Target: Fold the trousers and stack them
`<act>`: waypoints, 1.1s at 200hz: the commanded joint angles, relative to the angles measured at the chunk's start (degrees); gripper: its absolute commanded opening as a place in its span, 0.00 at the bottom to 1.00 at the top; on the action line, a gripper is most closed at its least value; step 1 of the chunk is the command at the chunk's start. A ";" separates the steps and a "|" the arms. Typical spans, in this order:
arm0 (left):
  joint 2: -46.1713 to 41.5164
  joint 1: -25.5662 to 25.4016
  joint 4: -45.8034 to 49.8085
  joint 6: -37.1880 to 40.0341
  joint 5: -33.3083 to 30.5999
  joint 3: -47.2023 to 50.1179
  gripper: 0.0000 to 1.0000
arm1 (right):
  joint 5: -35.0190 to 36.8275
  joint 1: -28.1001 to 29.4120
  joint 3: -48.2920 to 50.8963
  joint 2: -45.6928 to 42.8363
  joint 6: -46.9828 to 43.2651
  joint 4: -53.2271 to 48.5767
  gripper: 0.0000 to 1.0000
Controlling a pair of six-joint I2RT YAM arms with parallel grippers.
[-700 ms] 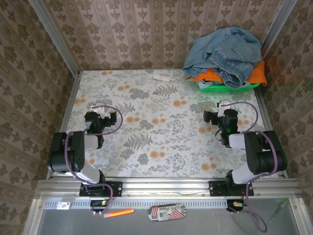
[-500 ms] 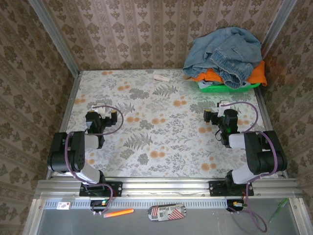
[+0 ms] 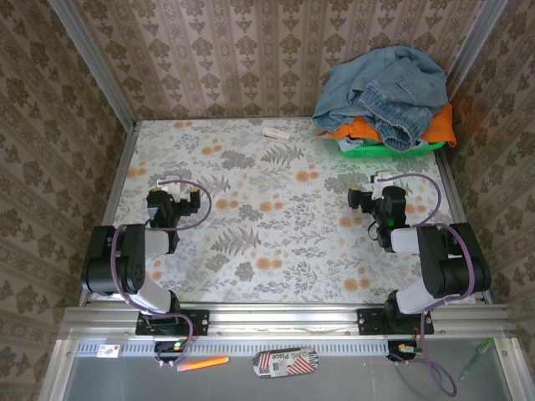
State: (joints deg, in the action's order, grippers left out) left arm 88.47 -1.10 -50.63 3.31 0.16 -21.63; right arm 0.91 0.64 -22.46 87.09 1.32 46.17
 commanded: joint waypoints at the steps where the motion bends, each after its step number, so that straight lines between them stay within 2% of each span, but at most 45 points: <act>1: 0.54 -0.24 -1.70 1.00 -0.34 -0.88 1.00 | 1.54 0.23 -1.28 0.62 0.00 2.04 1.00; 123: 0.53 0.50 -1.04 0.12 0.08 -1.23 1.00 | 1.05 -0.02 -1.21 0.58 0.32 2.04 1.00; 143: -0.31 -0.43 -0.25 0.38 -2.97 -1.53 1.00 | 3.30 0.25 -1.53 0.27 0.69 1.64 1.00; 156: -4.18 -1.67 5.62 1.30 -5.08 -3.33 1.00 | 6.66 0.78 -3.36 -3.11 1.18 -4.03 1.00; 174: -12.24 -3.33 18.13 2.22 -7.50 -7.12 1.00 | 11.00 1.41 -9.88 -10.38 2.75 -20.18 1.00; 192: -20.74 -5.16 26.72 0.69 -8.84 -9.82 1.00 | 13.01 2.09 -17.59 -16.41 6.12 -35.32 1.00; 204: -26.16 -5.63 33.98 -5.15 -9.68 -12.68 1.00 | 13.56 2.99 -23.85 -19.23 8.89 -44.87 1.00; 220: -31.08 -5.48 47.83 -17.33 -12.60 -18.71 1.00 | 12.12 3.16 -31.04 -21.56 13.21 -53.55 1.00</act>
State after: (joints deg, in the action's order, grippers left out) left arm 64.20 -6.52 -23.99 0.34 -7.20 -33.19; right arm 10.35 3.03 -44.36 70.15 6.72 12.21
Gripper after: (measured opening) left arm 0.997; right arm 0.999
